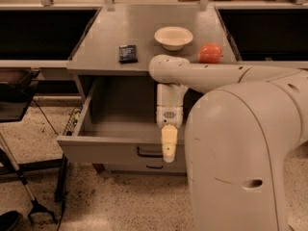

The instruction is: Open top drawer

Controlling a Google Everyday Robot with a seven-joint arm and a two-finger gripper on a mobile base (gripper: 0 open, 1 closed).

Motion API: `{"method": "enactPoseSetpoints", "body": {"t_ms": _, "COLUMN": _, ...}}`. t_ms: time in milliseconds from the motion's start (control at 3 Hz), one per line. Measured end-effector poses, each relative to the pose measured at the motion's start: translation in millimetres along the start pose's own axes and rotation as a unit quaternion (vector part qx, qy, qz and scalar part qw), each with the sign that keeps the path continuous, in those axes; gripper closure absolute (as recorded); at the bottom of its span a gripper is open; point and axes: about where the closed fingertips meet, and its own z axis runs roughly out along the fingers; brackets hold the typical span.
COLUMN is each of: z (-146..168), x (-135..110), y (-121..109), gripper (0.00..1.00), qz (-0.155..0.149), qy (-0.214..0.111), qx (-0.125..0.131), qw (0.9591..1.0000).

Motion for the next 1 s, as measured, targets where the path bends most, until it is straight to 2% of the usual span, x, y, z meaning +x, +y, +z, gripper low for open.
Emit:
{"method": "enactPoseSetpoints", "body": {"t_ms": 333, "z": 0.0, "x": 0.0, "y": 0.0, "gripper": 0.00, "qz": 0.000, "qy": 0.000, "qx": 0.000, "qw": 1.0000}}
{"method": "enactPoseSetpoints", "body": {"t_ms": 667, "z": 0.4, "x": 2.6, "y": 2.7, "gripper": 0.00, "qz": -0.006, "qy": -0.017, "qx": 0.028, "qw": 0.9995}}
{"method": "enactPoseSetpoints", "body": {"t_ms": 1000, "z": 7.7, "x": 14.2, "y": 21.1, "gripper": 0.00, "qz": -0.016, "qy": -0.039, "qx": 0.057, "qw": 0.9975}}
